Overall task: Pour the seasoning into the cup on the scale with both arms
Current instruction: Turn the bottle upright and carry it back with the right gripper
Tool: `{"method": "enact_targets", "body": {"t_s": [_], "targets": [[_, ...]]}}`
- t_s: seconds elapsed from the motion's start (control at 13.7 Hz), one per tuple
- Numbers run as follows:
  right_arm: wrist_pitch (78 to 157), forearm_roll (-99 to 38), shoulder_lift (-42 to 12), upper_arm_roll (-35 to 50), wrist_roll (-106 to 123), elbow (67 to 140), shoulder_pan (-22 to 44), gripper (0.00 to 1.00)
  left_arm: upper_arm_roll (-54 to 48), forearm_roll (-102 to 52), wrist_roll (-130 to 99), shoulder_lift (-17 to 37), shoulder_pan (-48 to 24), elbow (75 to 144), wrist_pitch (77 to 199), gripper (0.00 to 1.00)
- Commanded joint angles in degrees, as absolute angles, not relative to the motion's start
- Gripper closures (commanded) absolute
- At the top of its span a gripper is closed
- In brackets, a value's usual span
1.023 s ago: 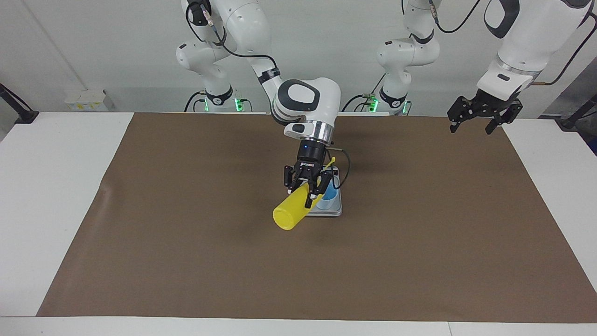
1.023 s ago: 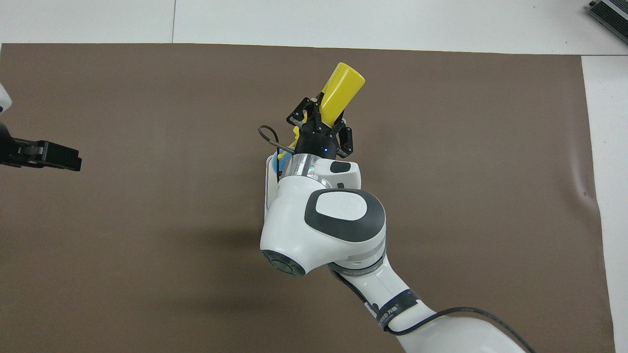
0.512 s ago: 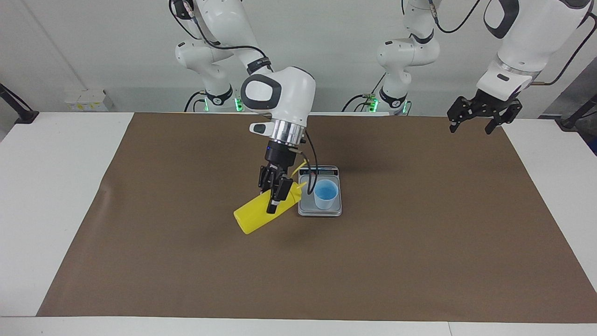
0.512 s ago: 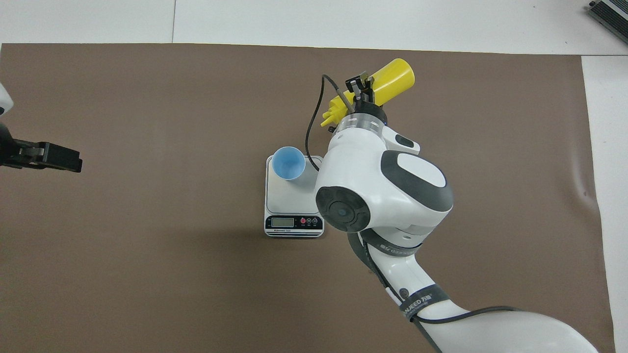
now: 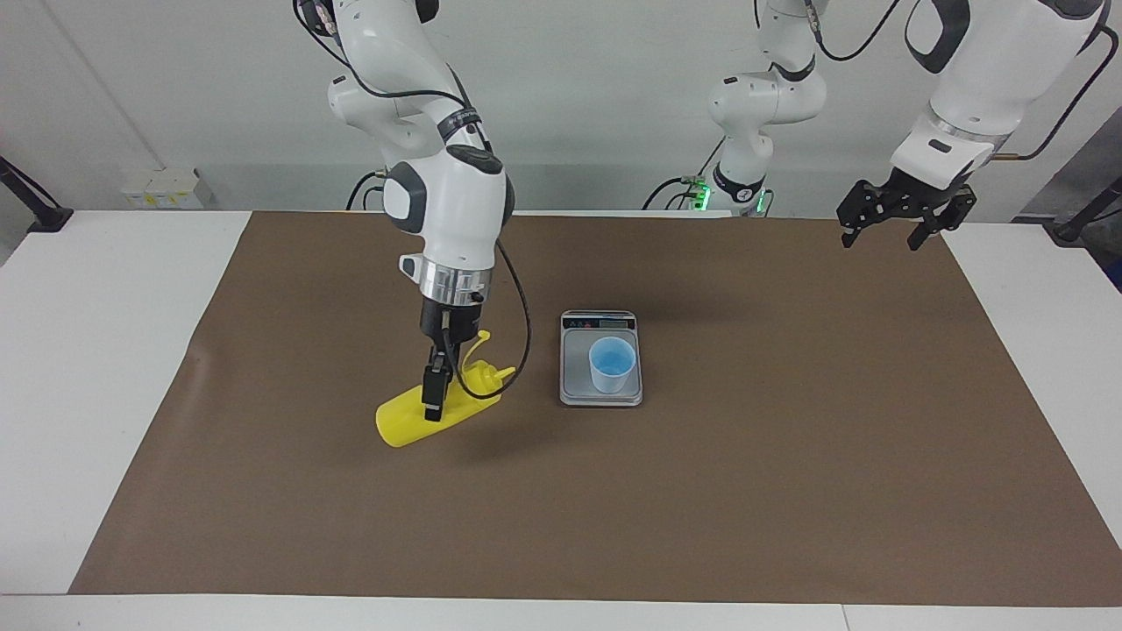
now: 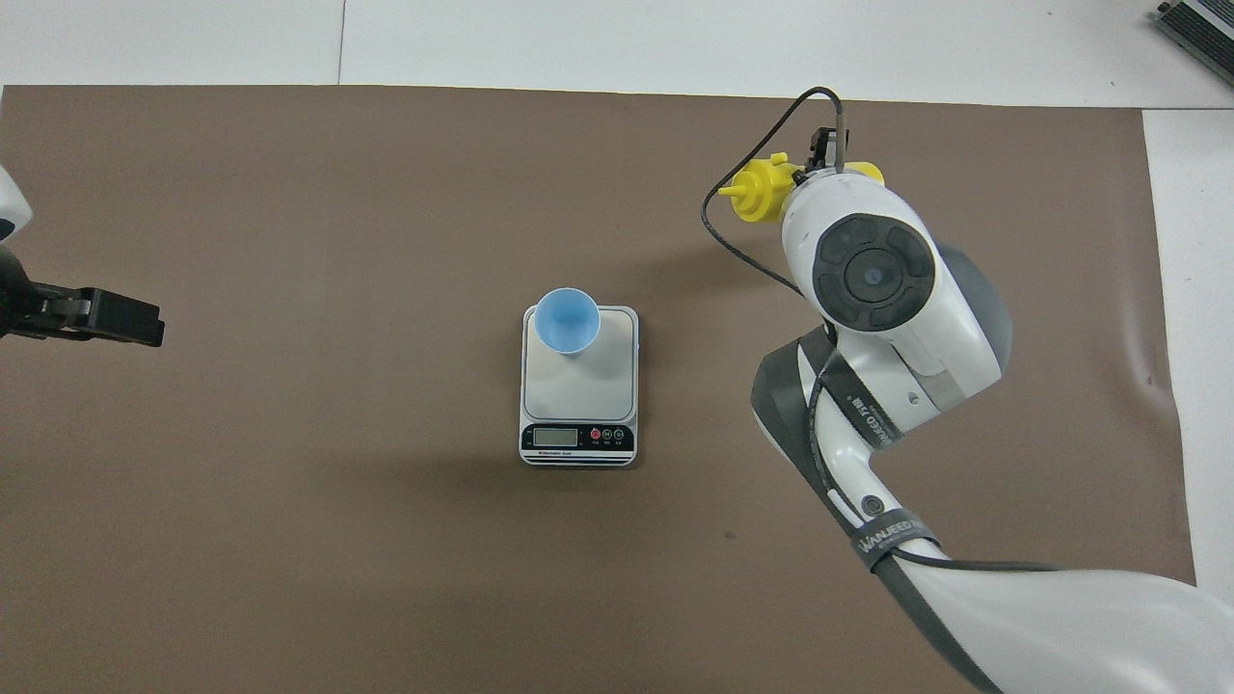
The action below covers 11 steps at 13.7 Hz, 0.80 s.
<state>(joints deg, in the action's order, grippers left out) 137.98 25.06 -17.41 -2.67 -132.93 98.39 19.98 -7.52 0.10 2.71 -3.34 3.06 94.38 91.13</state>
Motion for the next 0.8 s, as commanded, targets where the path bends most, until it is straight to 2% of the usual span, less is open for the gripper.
{"method": "enact_targets", "body": {"t_s": [0.0,0.73], "targets": [[138.78,15.42,-15.64,-2.20,-129.39,100.28,17.59,1.00,-7.91,-0.79,2.99,-5.01,3.60,96.15,92.02,0.00],[128.68,-18.86,-14.33,-2.20,-96.27,102.74,4.67,1.00,-7.91,-0.70,2.99,-5.01,3.87,95.98,91.93,0.00]]}}
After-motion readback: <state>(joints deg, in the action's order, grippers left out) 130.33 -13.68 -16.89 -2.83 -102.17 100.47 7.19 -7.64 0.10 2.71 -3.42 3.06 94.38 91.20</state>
